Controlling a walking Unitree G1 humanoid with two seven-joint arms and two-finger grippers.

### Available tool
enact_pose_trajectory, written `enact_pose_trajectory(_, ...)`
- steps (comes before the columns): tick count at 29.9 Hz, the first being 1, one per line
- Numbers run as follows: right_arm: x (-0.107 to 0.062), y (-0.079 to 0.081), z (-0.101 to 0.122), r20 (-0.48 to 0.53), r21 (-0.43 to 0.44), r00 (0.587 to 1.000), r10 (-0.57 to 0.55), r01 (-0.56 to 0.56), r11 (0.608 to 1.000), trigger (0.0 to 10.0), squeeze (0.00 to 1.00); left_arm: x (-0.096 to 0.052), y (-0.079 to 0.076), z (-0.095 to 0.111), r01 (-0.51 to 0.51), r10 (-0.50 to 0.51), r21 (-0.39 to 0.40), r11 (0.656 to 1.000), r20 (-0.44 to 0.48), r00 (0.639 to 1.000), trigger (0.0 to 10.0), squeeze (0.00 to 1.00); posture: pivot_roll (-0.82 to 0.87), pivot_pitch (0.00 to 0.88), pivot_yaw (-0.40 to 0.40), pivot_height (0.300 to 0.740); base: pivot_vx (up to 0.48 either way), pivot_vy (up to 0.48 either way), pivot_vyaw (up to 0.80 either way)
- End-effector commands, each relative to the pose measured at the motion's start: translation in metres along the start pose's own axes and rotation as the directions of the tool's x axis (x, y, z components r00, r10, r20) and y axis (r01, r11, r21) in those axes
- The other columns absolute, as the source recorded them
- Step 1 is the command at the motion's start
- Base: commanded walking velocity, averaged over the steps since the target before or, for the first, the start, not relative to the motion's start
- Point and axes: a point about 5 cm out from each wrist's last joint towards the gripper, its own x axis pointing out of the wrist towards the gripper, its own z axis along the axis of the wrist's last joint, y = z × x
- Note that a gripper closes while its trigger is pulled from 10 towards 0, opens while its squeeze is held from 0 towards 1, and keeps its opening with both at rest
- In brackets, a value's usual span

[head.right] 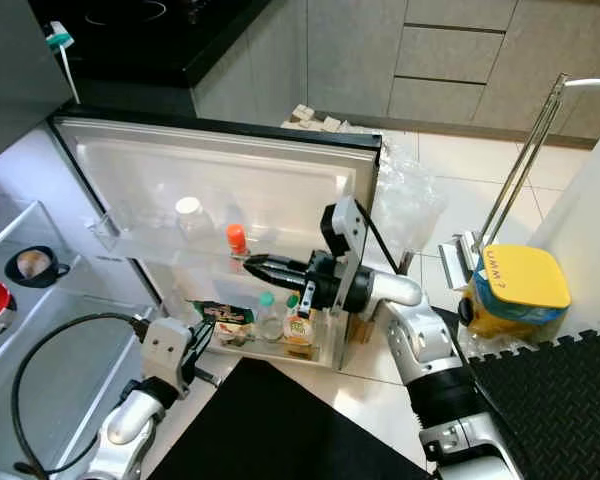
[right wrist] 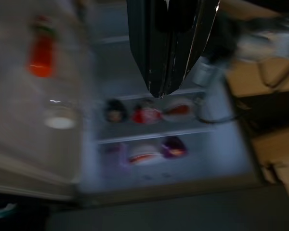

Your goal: Restocking fridge

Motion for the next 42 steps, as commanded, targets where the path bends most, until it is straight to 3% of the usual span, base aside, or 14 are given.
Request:
enact_pose_trajectory(1,-0.006,-0.014,-0.005,-0.105,-0.082,0.991,-0.078,0.070,0.994,10.0,0.00,-0.001,0.003,0.005,0.027,-0.028,0.018,0.999,0.018,0.999,10.0,0.00,-0.12,0.085,-0.009,0.740,0.000,0.000,0.00)
enact_pose_trajectory(3,-0.008,-0.018,-0.007,-0.150,-0.103,0.984,-0.098,0.084,0.991,10.0,0.00,0.000,0.002,0.008,0.034,-0.035,0.020,0.999,0.030,0.999,10.0,0.00,-0.12,0.084,-0.009,0.740,0.000,0.000,0.00)
enact_pose_trajectory(5,-0.014,-0.029,-0.017,-0.265,-0.201,0.945,-0.192,0.141,0.969,10.0,0.00,0.003,0.001,0.015,0.043,-0.045,0.038,0.998,0.058,0.997,10.0,0.00,-0.11,0.084,-0.013,0.740,0.000,0.000,0.00)
enact_pose_trajectory(6,-0.014,-0.029,-0.017,-0.265,-0.201,0.945,-0.192,0.141,0.969,10.0,0.00,0.003,0.001,0.015,0.043,-0.045,0.038,0.998,0.058,0.997,10.0,0.00,-0.11,0.084,-0.013,0.740,0.000,0.000,0.00)
enact_pose_trajectory(7,-0.017,-0.037,-0.023,-0.314,-0.266,0.913,-0.259,0.178,0.948,10.0,0.00,0.006,0.001,0.020,0.037,-0.039,0.035,0.999,0.078,0.996,10.0,0.00,-0.11,0.083,-0.013,0.740,0.000,0.000,0.00)
enact_pose_trajectory(10,-0.017,-0.040,-0.026,-0.334,-0.292,0.899,-0.283,0.187,0.938,10.0,0.00,0.007,0.001,0.023,0.033,-0.036,0.032,0.999,0.089,0.995,10.0,0.00,-0.11,0.083,-0.013,0.740,0.000,0.000,0.00)
enact_pose_trajectory(11,-0.018,-0.042,-0.032,-0.385,-0.330,0.877,-0.289,0.162,0.930,10.0,0.00,0.009,0.001,0.026,0.045,-0.047,0.031,0.999,0.101,0.994,10.0,0.00,-0.11,0.086,-0.011,0.740,0.000,0.000,0.00)
enact_pose_trajectory(16,-0.019,-0.047,-0.045,-0.462,-0.380,0.826,-0.322,0.143,0.914,10.0,0.00,0.011,-0.007,0.033,0.138,-0.145,0.061,0.989,0.113,0.983,10.0,0.00,-0.11,0.092,-0.007,0.740,0.000,0.000,0.00)
enact_pose_trajectory(24,-0.020,-0.048,-0.064,-0.540,-0.408,0.776,-0.325,0.096,0.908,10.0,0.00,0.008,-0.006,0.036,0.147,-0.153,0.063,0.987,0.109,0.982,10.0,0.00,-0.11,0.102,-0.012,0.740,0.000,0.000,0.00)
enact_pose_trajectory(37,-0.011,-0.026,-0.085,-0.585,-0.267,0.803,-0.113,-0.059,0.962,10.0,0.00,-0.007,-0.006,0.032,0.214,-0.218,0.080,0.974,0.047,0.975,10.0,0.00,-0.10,0.110,-0.010,0.740,0.000,0.000,0.00)
enact_pose_trajectory(42,-0.002,-0.023,-0.070,-0.497,-0.185,0.868,-0.014,-0.090,0.979,10.0,0.00,-0.008,-0.003,0.033,0.194,-0.198,0.086,0.977,0.045,0.979,10.0,0.00,-0.10,0.115,-0.007,0.740,0.000,0.000,0.00)
